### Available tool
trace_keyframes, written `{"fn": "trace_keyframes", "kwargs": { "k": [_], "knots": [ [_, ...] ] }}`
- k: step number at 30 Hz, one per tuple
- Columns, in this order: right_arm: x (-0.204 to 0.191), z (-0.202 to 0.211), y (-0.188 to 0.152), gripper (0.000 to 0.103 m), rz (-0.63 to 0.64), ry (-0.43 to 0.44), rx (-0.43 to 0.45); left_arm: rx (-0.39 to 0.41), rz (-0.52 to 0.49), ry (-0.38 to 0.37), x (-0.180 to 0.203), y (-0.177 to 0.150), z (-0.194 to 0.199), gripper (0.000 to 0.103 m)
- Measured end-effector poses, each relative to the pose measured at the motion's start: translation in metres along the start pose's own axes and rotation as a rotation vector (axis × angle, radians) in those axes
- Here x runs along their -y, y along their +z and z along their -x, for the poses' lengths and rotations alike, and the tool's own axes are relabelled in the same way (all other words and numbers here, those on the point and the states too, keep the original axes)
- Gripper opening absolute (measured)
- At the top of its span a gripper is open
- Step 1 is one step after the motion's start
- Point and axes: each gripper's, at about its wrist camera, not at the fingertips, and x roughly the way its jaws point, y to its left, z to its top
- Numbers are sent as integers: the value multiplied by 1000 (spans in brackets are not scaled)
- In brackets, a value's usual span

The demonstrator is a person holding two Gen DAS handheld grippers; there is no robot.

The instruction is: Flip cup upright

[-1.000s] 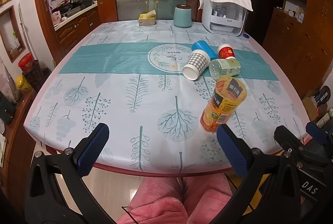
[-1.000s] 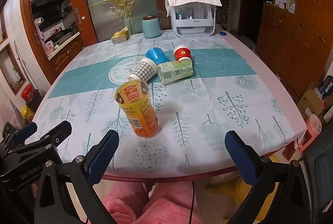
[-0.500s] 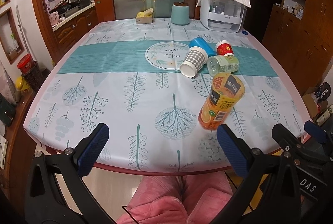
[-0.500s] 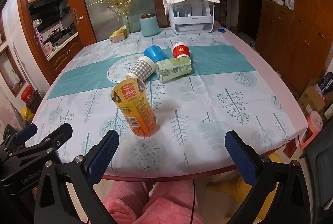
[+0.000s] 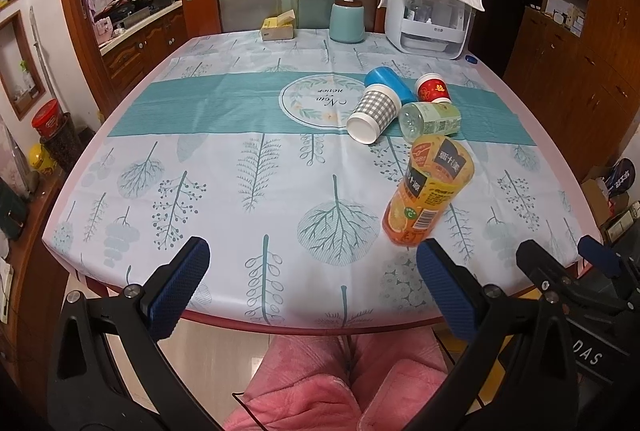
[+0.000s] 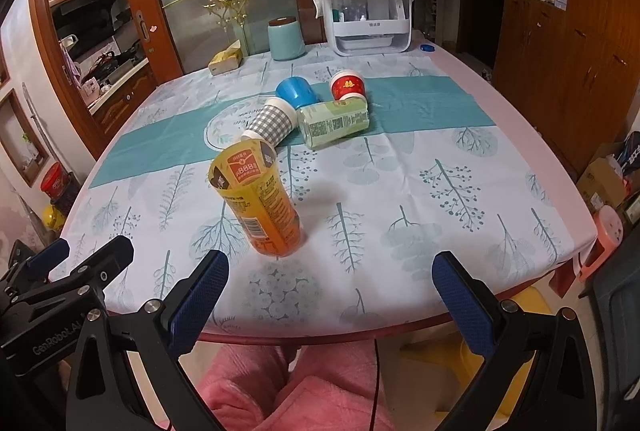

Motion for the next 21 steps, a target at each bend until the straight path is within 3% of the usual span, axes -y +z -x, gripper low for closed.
{"fn": "trace_keyframes", "kwargs": {
  "k": [21],
  "knots": [
    [-5,-2,-4,103,2,95,0,-8,7,-4,-2,1,-5,103]
  ]
}}
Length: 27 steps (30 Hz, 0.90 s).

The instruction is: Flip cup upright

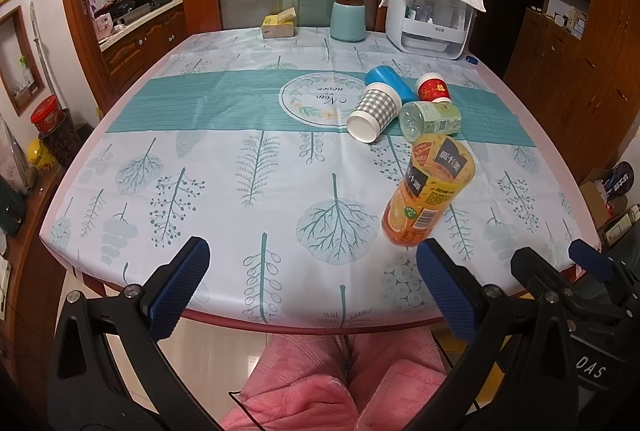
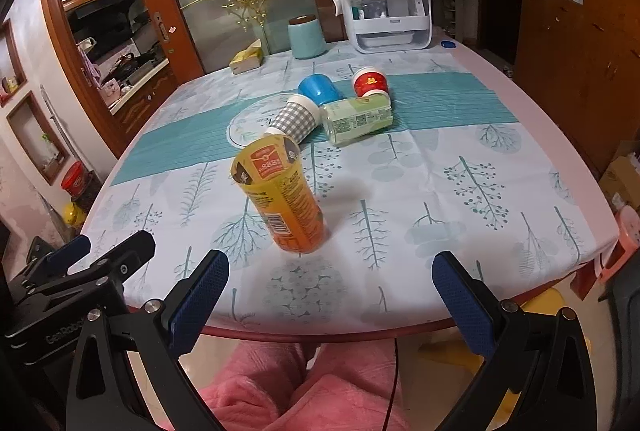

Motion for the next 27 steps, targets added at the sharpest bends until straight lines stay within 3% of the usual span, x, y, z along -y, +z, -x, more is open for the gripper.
{"fn": "trace_keyframes", "kwargs": {
  "k": [15,27],
  "knots": [
    [1,0,-2,103,-20,105,-9,8,-4,9,2,-1,0,103],
    [3,-4,-1,103,-21,128,-23,2,-3,4,3,2,-2,103]
  ]
}}
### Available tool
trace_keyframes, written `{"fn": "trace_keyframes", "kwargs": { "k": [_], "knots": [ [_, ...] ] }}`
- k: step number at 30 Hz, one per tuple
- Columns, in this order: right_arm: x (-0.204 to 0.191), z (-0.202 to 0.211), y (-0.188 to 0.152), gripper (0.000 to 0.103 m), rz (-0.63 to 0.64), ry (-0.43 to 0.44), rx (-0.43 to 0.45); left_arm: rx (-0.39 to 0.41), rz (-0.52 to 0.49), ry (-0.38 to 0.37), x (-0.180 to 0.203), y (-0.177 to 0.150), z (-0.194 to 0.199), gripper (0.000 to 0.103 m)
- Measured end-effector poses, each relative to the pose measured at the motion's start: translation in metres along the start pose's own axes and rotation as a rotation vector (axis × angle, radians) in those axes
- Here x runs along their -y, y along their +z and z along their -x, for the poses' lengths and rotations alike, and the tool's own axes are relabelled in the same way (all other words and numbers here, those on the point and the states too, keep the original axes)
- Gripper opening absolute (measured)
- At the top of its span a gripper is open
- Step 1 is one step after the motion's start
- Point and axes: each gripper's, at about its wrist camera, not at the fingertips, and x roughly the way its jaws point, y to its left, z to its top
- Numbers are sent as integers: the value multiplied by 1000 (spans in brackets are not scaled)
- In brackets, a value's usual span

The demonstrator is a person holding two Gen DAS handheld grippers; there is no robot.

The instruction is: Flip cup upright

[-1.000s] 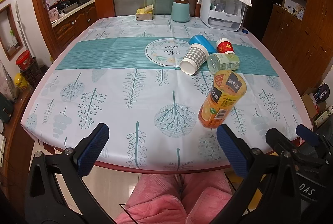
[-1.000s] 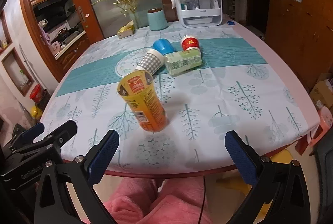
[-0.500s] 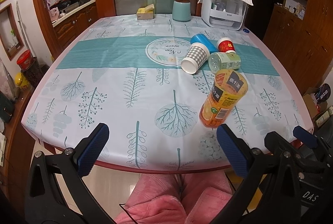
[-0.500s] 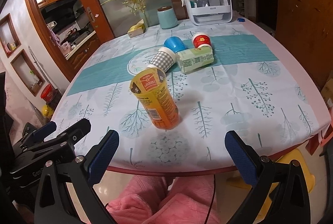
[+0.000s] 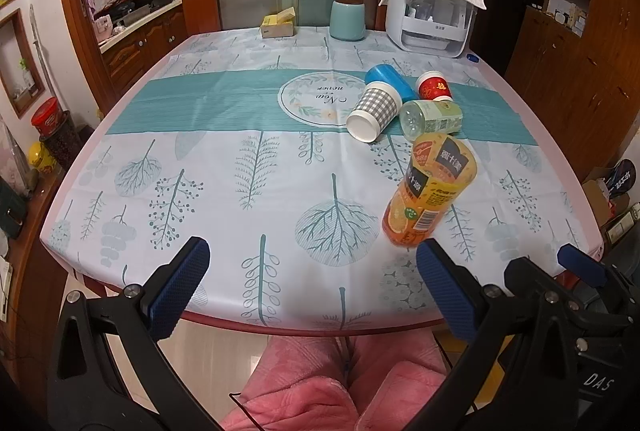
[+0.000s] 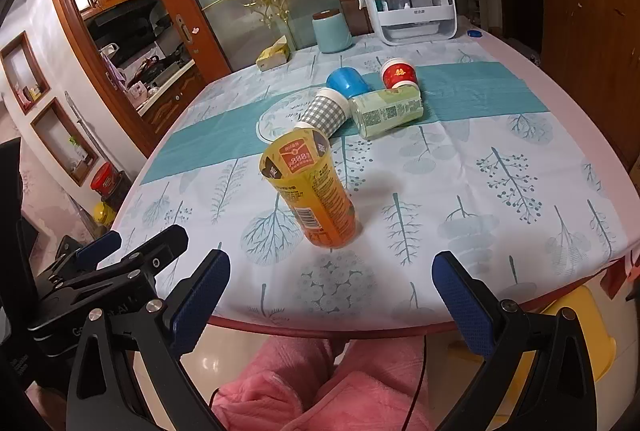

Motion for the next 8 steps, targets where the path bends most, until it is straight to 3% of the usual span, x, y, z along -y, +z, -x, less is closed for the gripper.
{"fn": "trace_keyframes", "kwargs": {
  "k": [8],
  "knots": [
    [0,-1,1,103,7,2,6,-7,2,-8,0,-2,-3,103]
  ]
}}
